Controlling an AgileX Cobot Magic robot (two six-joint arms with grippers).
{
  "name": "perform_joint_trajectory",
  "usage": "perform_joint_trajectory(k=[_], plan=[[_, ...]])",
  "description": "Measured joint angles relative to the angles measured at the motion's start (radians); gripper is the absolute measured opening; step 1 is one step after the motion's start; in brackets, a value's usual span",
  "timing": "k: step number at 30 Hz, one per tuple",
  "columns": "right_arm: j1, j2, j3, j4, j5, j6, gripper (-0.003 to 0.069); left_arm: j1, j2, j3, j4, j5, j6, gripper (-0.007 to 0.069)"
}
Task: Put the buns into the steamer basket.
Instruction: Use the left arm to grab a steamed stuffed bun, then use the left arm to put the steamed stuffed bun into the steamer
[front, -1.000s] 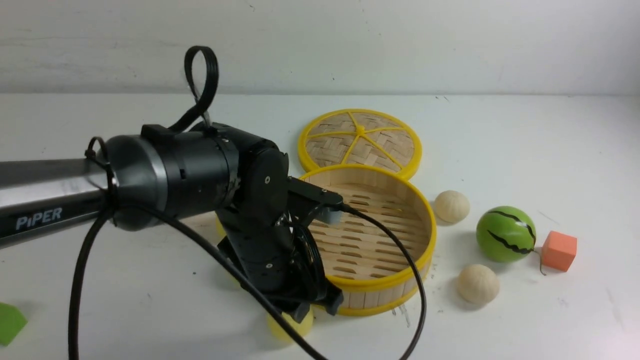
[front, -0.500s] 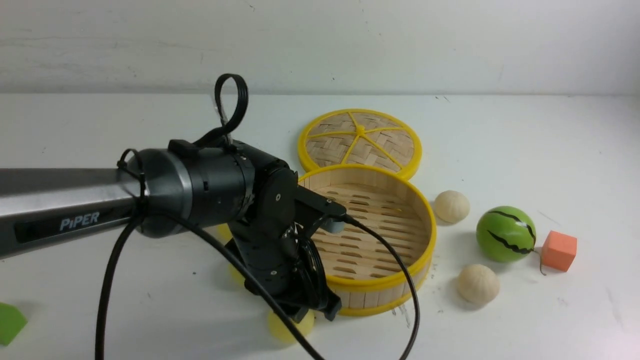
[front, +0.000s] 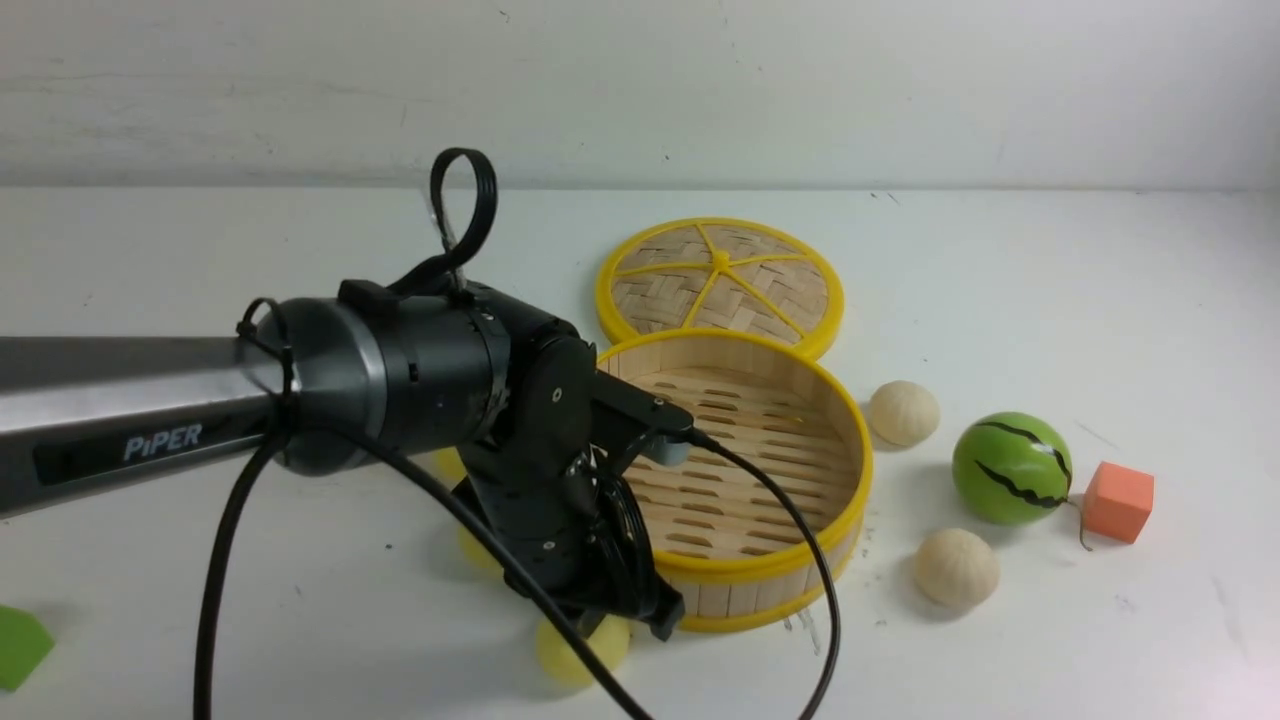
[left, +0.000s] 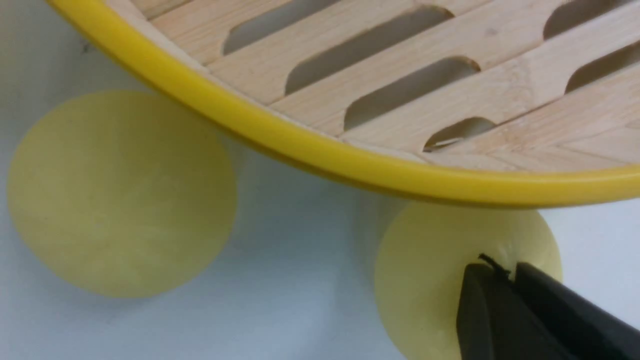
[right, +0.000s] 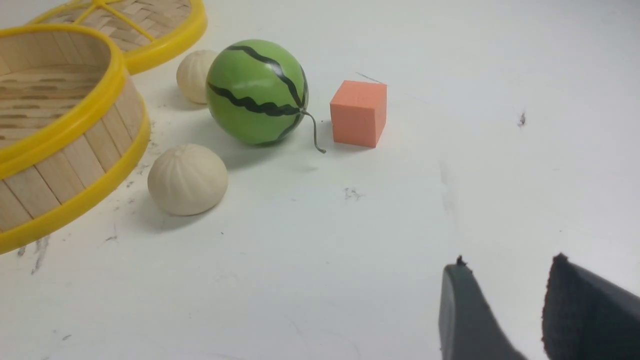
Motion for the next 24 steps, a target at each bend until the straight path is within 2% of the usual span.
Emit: perform_joint_trajectory(k=[4,10,17,24], plan=[[0.0,0.0,0.0,0.0,0.0,0.0,0.0239,0.0,0.015,-0.003,0.0,-0.001,0.0,0.0021],[0.0,0.0,0.0,0.0,0.0,0.0,0.0239,0.0,0.001,-0.006,-0.001,0.052,0.0,-0.0013],[0.0,0.0,0.0,0.0,0.0,0.0,0.0239,0.0,-0.188,-0.009,-0.039,0.136,0.0,-0.0013],[0.0,0.0,0.0,0.0,0.0,0.0,0.0239,0.0,-0.208,-0.179,-0.091,0.147,0.05,-0.0013]])
